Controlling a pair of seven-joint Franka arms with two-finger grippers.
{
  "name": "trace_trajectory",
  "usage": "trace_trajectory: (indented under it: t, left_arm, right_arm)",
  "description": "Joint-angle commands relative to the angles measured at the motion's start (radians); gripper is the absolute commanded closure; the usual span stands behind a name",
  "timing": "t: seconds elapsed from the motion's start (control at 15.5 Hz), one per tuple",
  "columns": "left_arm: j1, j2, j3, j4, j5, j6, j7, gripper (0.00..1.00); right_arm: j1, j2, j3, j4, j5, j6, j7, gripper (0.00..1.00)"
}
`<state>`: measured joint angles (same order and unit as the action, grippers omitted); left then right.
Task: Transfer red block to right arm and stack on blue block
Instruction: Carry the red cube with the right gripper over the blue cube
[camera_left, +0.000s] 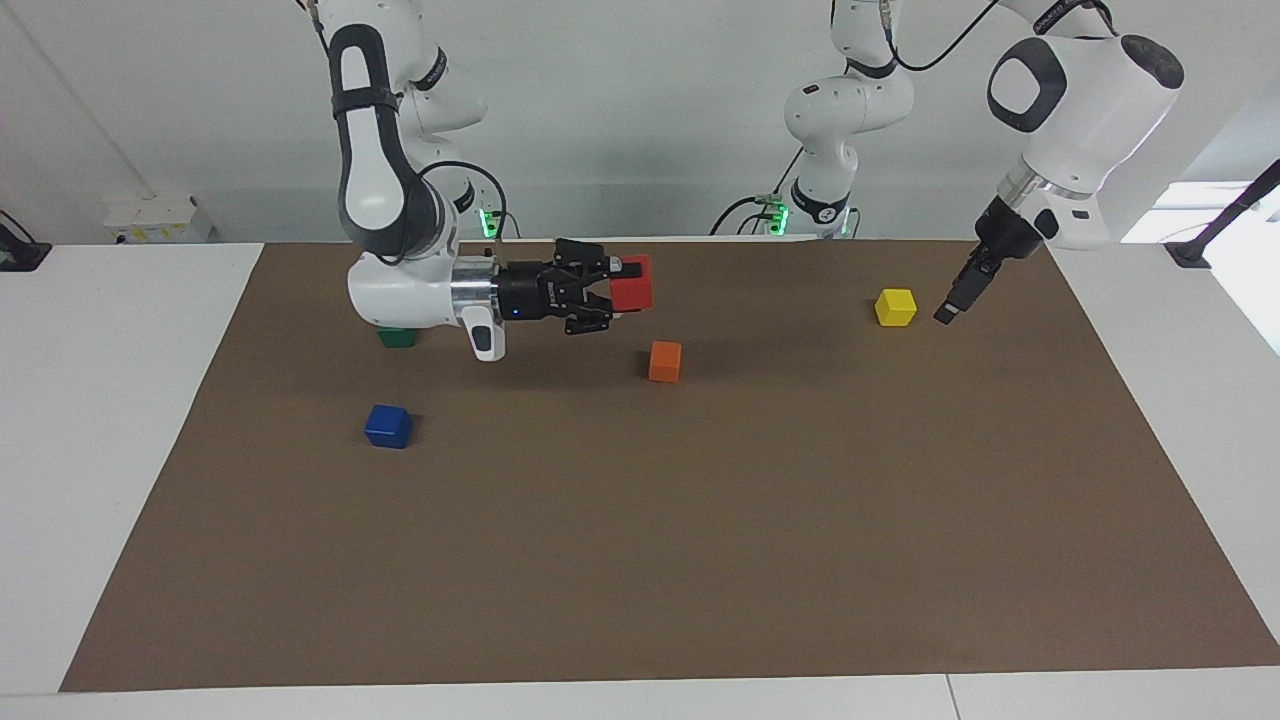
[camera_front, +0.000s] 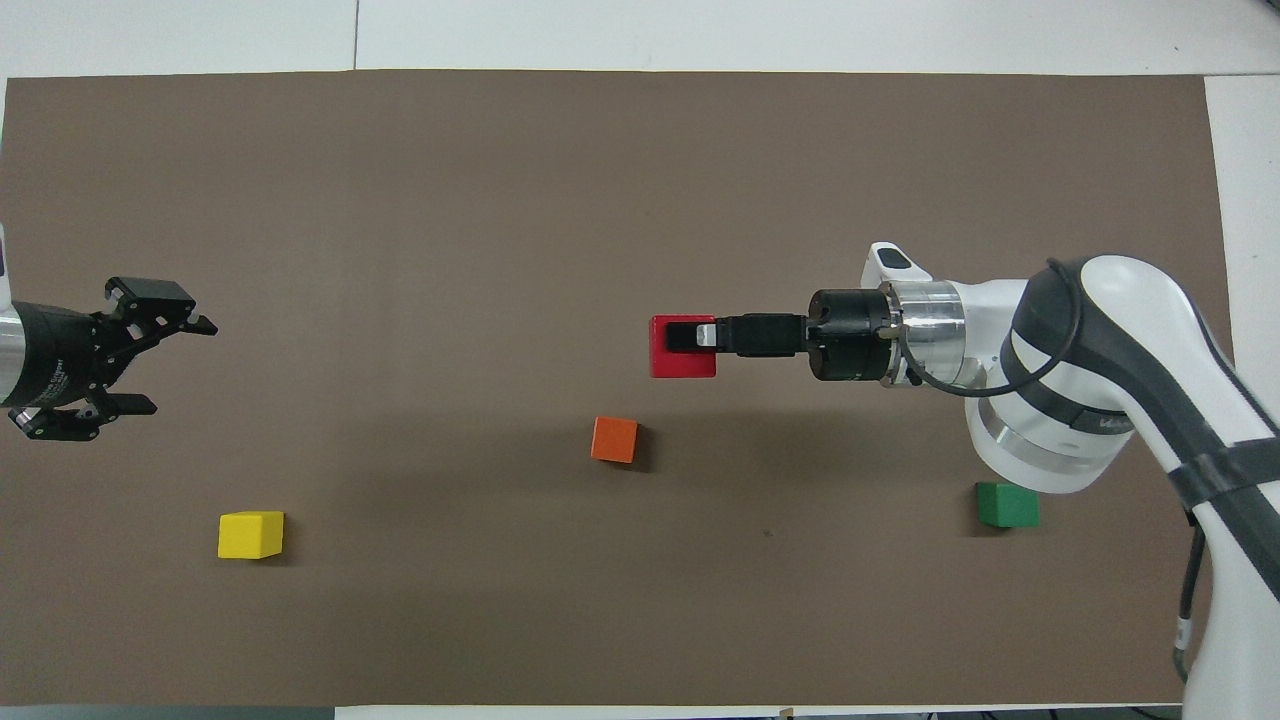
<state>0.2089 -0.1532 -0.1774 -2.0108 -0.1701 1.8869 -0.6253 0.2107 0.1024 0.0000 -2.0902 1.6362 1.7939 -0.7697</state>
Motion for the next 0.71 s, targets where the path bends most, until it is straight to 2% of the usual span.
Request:
trace_trajectory:
  t: [0.0,0.19,0.32,0.64]
  left_arm:
    - [0.0,0.114,-0.008,0.162,0.139,-0.113,0.14,0.0]
    - [0.003,0.219,-0.008,0.323,0.159,-0.202,0.226,0.0]
    - [0.003,0.25,-0.01,0.374,0.204,-0.221,0.294,0.0]
    - [-0.011,0.316,-0.013,0.501,0.204,-0.328,0.306,0.0]
  right_arm:
    - [-0.037,-0.047,0.005,-0.007,-0.204,0.048,0.067,1.0]
    - [-0.086,-0.073,0.003,0.024,-0.439,0.051,0.137,1.0]
    - [-0.109,-0.081,0.003,0.051,-0.624,0.051,0.193,1.0]
    - [-0.158,-0.087,0.002,0.082,-0.939,0.056,0.358,1.0]
